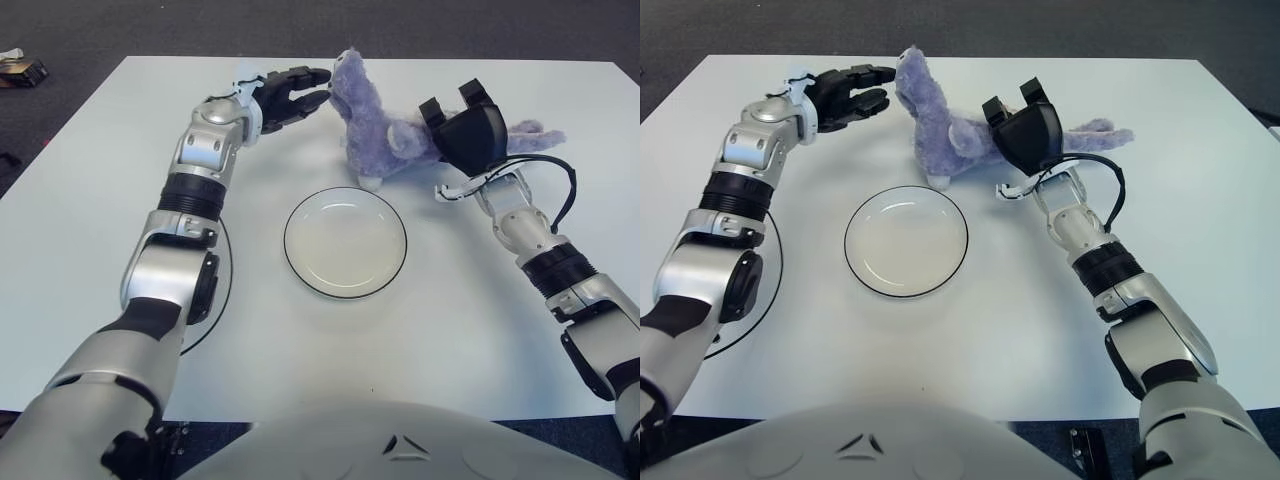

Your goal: Put the doll into the plate.

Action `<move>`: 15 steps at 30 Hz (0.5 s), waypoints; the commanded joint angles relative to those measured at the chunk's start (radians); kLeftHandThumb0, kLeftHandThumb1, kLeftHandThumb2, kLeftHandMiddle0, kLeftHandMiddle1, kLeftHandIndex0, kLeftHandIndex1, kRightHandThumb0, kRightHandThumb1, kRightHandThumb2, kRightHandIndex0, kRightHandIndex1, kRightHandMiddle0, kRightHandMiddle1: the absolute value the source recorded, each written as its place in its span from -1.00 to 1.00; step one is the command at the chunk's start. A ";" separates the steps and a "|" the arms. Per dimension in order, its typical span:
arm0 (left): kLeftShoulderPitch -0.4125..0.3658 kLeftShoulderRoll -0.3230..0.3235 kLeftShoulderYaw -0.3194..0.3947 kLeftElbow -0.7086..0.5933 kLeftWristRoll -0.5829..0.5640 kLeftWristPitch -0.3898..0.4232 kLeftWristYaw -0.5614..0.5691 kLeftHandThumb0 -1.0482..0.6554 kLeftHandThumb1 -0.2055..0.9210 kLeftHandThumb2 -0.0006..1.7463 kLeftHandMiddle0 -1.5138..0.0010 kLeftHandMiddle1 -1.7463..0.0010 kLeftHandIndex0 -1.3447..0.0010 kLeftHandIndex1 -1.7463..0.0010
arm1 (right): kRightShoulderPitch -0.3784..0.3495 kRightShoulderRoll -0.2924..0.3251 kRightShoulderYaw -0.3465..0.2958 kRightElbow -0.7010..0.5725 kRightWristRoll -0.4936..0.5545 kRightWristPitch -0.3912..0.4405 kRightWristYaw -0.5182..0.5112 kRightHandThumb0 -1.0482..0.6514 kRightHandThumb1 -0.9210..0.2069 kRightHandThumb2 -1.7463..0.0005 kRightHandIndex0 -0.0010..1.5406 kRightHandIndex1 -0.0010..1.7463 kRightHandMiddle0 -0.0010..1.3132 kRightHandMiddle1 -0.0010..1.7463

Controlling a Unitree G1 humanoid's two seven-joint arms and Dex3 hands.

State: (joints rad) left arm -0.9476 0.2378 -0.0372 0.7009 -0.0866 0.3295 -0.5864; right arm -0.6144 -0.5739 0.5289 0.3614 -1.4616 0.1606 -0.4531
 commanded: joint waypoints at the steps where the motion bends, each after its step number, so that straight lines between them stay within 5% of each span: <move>1: -0.057 -0.031 0.003 0.056 0.005 -0.110 0.006 -0.74 0.99 -0.98 0.74 1.00 0.75 0.89 | -0.011 -0.010 -0.003 -0.013 0.002 0.017 -0.010 -0.23 -0.44 0.10 -0.15 1.00 -0.17 0.77; 13: -0.105 -0.057 0.004 0.160 0.024 -0.204 0.028 -0.73 0.98 -1.00 0.78 1.00 0.73 0.93 | -0.006 -0.014 0.002 -0.014 -0.001 0.015 -0.030 -0.23 -0.43 0.07 -0.14 1.00 -0.18 0.78; 15: -0.144 -0.098 -0.011 0.211 0.055 -0.254 0.098 -0.73 0.97 -1.00 0.78 1.00 0.73 0.93 | 0.009 -0.016 0.008 -0.029 -0.004 0.007 -0.045 -0.23 -0.42 0.07 -0.14 1.00 -0.18 0.78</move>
State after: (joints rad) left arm -1.0412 0.1712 -0.0388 0.8620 -0.0621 0.1227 -0.5465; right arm -0.6108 -0.5788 0.5305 0.3582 -1.4637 0.1633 -0.4704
